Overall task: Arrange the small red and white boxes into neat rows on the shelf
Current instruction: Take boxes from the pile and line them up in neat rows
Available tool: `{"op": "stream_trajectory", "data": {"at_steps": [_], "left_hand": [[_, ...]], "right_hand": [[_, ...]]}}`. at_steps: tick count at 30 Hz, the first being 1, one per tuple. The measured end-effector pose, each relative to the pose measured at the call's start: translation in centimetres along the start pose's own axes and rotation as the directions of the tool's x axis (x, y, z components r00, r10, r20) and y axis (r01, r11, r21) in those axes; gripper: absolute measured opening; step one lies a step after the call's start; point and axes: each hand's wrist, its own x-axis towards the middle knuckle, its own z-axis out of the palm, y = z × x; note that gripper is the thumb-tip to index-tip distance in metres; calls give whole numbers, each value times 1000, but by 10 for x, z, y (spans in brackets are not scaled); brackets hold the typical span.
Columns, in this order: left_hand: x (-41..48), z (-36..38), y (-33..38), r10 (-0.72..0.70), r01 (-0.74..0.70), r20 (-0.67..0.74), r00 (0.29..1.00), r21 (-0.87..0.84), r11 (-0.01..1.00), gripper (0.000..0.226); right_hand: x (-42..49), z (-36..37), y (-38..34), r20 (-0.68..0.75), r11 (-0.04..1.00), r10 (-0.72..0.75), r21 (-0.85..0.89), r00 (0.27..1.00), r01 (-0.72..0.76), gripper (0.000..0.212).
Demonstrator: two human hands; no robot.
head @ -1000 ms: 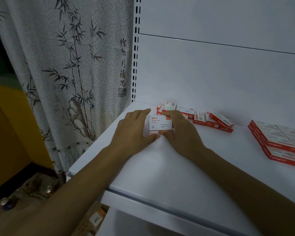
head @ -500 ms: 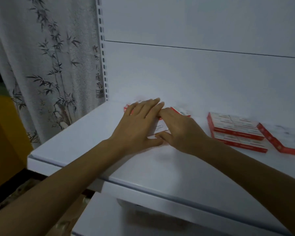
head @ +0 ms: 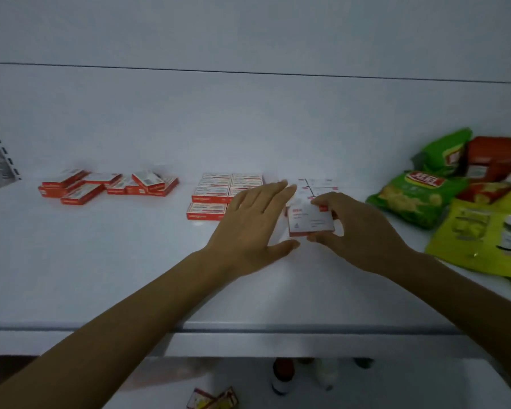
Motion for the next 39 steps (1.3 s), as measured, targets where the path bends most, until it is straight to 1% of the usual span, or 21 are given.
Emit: {"op": "stream_trajectory", "data": {"at_steps": [3,6,8,12,16,18,21,23,25,27,31,35,39], "left_hand": [[18,11,16,14,-14,9,1000,11,1000,82],[32,18,17,42,-42,5,999,59,997,80],[35,25,11,9,-9,9,1000,31,999,81],[31,36,1,-106,108,23,994,-81,991,84],[30,36,0,-67,64,-20,998,-114,991,79],[30,37,1,-62,56,-38,997,-127,990,74],[31,39,2,-83,79,-26,996,-121,990,72],[31,40,1,-85,84,-6,996,-102,991,72],[30,42,0,-84,85,9,996,-89,992,71],[31,42,-1,-105,106,28,994,-79,991,70],[31,45,-2,-132,134,65,989,-41,990,68],[31,47,-5,-130,134,89,988,-46,990,68],[32,48,-5,-129,135,104,986,-55,989,68]], "right_hand": [[-8,-8,27,-3,999,41,6,999,-41,55],[-9,-7,39,-2,999,31,18,1000,-31,58],[-3,-7,41,-3,1000,10,11,1000,-10,59],[17,-4,41,-6,1000,-2,23,1000,3,58],[22,22,46,2,999,-21,23,1000,21,55],[20,29,47,-21,999,-32,11,999,32,54],[20,25,46,-77,995,-46,86,996,53,64],[17,22,45,-36,987,-66,145,997,70,55],[14,21,45,11,981,-104,167,995,100,43],[12,21,46,47,980,-109,171,993,100,37],[10,23,45,63,978,-129,175,990,117,41],[9,27,46,26,979,-150,146,988,145,37],[10,29,48,31,979,-151,146,988,145,37]]}}
